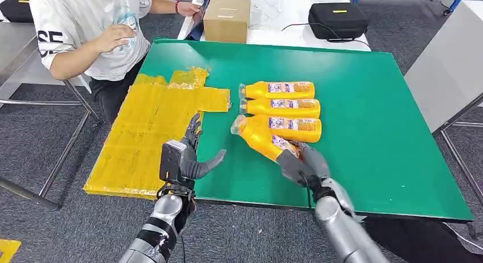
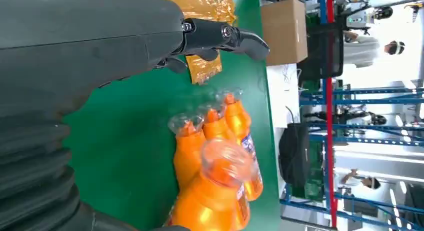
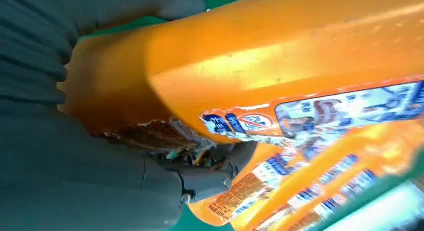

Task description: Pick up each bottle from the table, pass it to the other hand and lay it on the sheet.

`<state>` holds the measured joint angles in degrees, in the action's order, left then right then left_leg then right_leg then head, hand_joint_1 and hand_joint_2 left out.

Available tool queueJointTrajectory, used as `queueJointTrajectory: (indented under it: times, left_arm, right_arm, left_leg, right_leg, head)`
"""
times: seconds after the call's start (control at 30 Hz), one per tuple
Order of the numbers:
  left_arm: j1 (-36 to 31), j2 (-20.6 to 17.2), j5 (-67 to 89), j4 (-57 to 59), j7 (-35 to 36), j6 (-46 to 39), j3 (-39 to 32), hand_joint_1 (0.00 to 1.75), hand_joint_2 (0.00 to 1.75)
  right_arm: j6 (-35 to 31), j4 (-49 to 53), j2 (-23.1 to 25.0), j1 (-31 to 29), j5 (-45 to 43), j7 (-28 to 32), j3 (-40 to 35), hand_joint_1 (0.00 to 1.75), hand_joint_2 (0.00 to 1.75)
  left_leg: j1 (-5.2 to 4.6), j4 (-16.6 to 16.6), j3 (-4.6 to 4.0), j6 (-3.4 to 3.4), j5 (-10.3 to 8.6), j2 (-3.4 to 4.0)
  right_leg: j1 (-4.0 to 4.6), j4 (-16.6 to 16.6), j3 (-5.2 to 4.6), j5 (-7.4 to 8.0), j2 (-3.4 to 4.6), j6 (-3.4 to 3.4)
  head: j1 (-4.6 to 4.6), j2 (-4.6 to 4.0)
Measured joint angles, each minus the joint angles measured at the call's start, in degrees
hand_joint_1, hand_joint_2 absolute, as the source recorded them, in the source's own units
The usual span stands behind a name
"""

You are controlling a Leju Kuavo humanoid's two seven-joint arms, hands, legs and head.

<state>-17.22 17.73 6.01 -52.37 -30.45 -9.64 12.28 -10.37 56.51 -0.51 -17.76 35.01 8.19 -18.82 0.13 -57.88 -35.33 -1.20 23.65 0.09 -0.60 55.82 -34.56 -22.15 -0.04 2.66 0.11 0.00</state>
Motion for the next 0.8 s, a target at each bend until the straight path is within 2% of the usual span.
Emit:
queueJointTrajectory:
  times: [0.1,0.17,0.2,0.23,0.37,0.8]
  left_arm:
    - [-0.04,0.0,-0.02,0.02,0.09,0.02,0.0,0.0,1.75]
    - [-0.37,0.0,-1.14,0.13,1.42,1.62,0.22,0.0,1.75]
    - [-1.0,0.0,-2.83,0.33,2.88,4.71,1.24,0.0,1.75]
    - [-1.73,0.0,-8.31,0.9,5.64,12.82,2.62,0.0,1.75]
    - [-2.72,-0.04,-11.54,1.81,6.43,16.57,3.82,0.0,1.75]
    - [-3.5,-0.22,-11.32,2.19,6.56,15.78,5.88,0.0,1.75]
  right_arm:
    - [-0.28,0.26,0.14,0.31,-0.02,0.07,0.0,1.75,1.75]
    - [-5.12,3.48,2.84,3.11,-0.11,1.29,-0.07,1.75,1.75]
    - [-10.76,4.47,5.68,3.5,0.52,3.26,-0.26,1.75,1.75]
    - [-14.64,3.48,8.14,1.89,2.86,4.48,-1.86,1.75,1.75]
    - [-15.33,-0.07,10.67,-0.96,1.77,5.86,-3.52,1.75,1.75]
    - [-13.02,-6.86,13.8,-5.6,1.01,6.6,-6.69,1.75,1.75]
  left_leg:
    - [0.0,0.0,-0.03,0.0,0.0,0.0]
    - [0.0,0.0,-0.29,0.0,-0.04,-0.01]
    - [-0.01,0.0,-0.45,0.0,-0.07,-0.02]
    - [-0.03,0.0,-0.56,-0.01,-0.07,-0.01]
    - [-0.03,0.0,-0.6,-0.01,-0.07,-0.07]
    - [-0.02,0.0,-0.7,-0.01,-0.07,-0.18]
  right_leg:
    - [0.0,0.0,-0.01,0.0,0.0,0.0]
    - [-0.01,0.05,-0.28,0.01,0.0,0.0]
    - [-0.02,0.07,-0.42,0.02,-0.01,0.01]
    - [-0.04,0.07,-0.51,0.02,-0.01,0.01]
    - [-0.04,0.07,-0.55,0.02,-0.02,0.01]
    - [-0.03,0.08,-0.61,0.0,-0.04,0.0]
  head:
    - [0.0,0.0]
    - [-0.02,0.0]
    - [0.0,0.0]
    - [-0.02,0.0]
    - [-0.02,0.0]
    - [0.0,0.0]
